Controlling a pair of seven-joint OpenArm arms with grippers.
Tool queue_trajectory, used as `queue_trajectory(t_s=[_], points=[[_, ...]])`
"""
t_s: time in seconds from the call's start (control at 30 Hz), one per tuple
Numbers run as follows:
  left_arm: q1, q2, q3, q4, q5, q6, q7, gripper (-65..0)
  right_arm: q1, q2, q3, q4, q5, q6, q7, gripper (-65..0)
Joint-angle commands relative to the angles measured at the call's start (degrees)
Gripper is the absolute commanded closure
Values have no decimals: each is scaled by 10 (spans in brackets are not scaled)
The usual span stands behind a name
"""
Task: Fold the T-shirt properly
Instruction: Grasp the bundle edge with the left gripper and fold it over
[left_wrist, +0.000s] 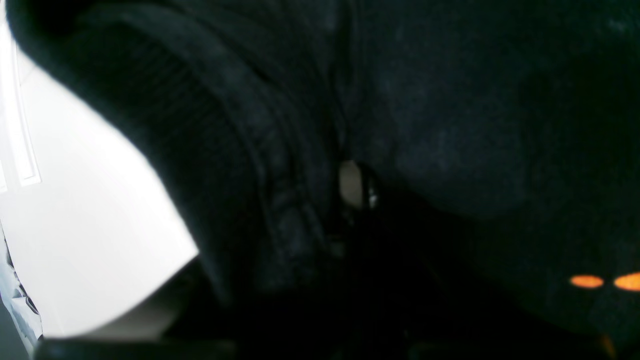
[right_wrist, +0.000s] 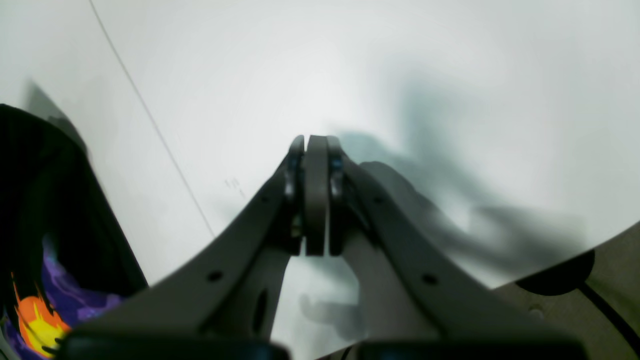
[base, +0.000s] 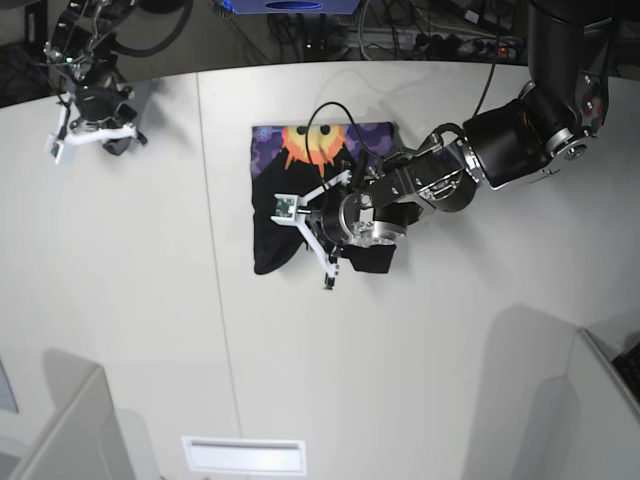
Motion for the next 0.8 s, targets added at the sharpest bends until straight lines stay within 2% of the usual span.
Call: queue_trajectory(t_s=[0.0, 0.33, 0.37, 0.47, 0.57, 0.6, 0.67, 0.77], points=[[0, 0, 1, 1, -9, -15, 2, 0, 0, 5, 2, 10, 3, 5, 11, 0], [-6, -1, 0, 2, -6, -15, 3, 0, 8, 5, 0, 10, 3, 5, 8, 0], [-6, -1, 0, 2, -6, -15, 3, -61, 8, 5, 0, 10, 3, 5, 8, 0], [-11, -1, -14, 2, -5, -15, 3, -324, 8, 5, 0, 10, 3, 5, 8, 0], [-9, 2, -60, 2, -5, -15, 3, -512, 8, 5, 0, 10, 3, 5, 8, 0], [-9, 4, -78, 6, -5, -15, 3, -556, 8, 5, 0, 10, 3, 5, 8, 0], [-9, 11, -107, 21, -5, -15, 3, -599, 8, 5, -1, 10, 3, 5, 8, 0], [-13, 13, -141, 48, -4, -15, 3, -601, 9, 5, -1, 10, 5, 5, 8, 0]])
